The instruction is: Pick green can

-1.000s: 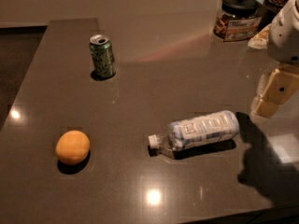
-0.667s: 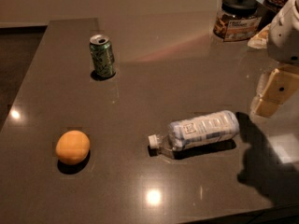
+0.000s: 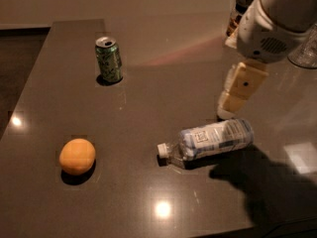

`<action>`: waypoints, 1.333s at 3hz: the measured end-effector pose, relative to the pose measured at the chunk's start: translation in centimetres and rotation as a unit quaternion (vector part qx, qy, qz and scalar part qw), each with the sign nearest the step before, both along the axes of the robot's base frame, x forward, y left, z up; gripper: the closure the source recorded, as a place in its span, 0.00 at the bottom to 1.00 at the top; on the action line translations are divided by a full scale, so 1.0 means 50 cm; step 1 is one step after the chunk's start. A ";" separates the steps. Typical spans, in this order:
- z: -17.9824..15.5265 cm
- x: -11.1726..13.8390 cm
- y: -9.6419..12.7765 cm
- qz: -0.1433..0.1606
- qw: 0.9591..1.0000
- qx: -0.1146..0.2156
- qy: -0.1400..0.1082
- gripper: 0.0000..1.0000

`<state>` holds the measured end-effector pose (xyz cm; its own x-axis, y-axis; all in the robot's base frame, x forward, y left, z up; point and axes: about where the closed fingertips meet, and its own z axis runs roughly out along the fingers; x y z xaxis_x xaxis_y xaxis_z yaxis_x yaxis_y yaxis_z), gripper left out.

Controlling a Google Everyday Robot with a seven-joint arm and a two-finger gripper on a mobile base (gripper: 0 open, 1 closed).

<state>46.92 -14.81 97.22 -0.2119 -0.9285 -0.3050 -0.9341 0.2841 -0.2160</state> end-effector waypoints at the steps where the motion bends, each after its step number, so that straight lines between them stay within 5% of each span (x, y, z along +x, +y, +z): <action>1: -0.020 0.052 0.146 0.008 0.999 0.048 0.008 0.00; 2: -0.033 0.090 0.240 0.009 0.997 0.080 0.005 0.00; 4: -0.078 0.247 0.423 -0.027 0.990 0.140 -0.018 0.00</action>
Offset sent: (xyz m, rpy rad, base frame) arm 0.0721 0.1776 -0.0281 0.2396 0.0140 0.0170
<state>59.25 6.36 93.30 -0.2427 -0.7946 -0.5565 -0.9093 0.3863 -0.1550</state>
